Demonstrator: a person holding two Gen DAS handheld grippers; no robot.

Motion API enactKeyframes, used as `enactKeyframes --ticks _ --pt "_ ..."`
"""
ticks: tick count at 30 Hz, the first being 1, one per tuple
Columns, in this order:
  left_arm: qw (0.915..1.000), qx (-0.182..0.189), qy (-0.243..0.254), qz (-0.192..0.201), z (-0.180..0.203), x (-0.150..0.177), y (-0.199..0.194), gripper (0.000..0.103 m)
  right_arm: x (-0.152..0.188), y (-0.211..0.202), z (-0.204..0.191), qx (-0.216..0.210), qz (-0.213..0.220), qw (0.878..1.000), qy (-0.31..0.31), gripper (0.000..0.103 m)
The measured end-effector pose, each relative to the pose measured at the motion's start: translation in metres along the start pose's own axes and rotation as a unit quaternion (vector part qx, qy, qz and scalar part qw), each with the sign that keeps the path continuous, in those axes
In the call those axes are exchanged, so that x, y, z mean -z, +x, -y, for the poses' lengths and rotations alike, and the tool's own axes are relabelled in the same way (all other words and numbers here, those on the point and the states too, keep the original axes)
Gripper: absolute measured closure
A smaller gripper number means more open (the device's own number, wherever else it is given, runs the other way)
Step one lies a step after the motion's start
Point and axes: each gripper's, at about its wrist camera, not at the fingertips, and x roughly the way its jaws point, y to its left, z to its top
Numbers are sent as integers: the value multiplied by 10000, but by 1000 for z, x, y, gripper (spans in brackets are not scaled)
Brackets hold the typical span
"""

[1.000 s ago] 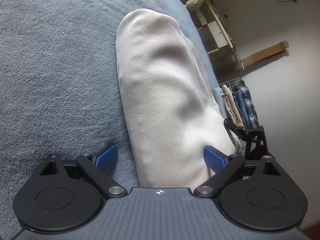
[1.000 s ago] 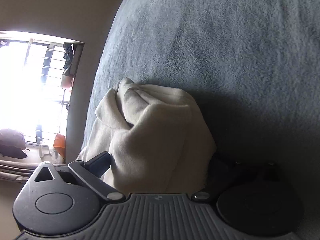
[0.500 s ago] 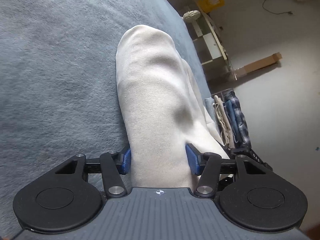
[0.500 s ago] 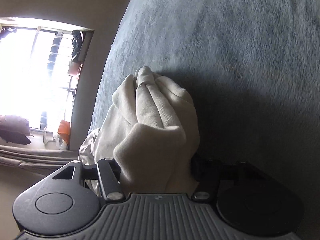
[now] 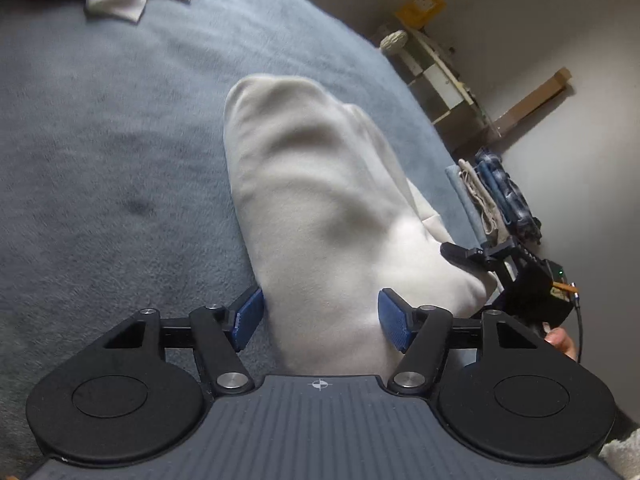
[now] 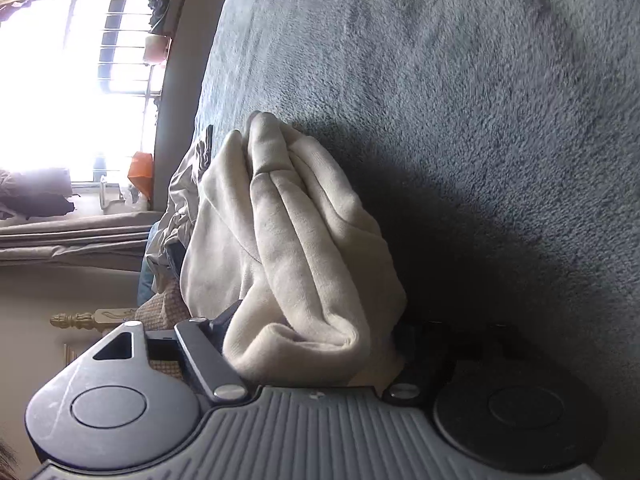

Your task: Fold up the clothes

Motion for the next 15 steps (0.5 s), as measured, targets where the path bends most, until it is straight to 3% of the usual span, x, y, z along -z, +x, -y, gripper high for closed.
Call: enactKeyframes --ticks 2,5,8,10,13,15 --pt "9993 -74 312 190 12 8 -13 31 0 -19 -10 185 151 9994 -246 22" --pt "9939 -388 1028 136 29 26 -18 31 8 -57 -20 330 621 9954 -645 22" --pt "9816 -762 1753 24 43 49 -16 30 22 -86 -34 501 1143 9851 -1181 22" --pt "9702 -1110 2154 47 52 63 -8 31 25 -90 -43 620 1242 9771 -1614 22" --pt "9551 -1371 2624 102 63 77 6 33 38 -82 -63 794 1247 9568 -2505 23" --pt "9437 -1647 2859 240 72 85 18 33 53 -64 -82 1030 1258 9342 -3175 23"
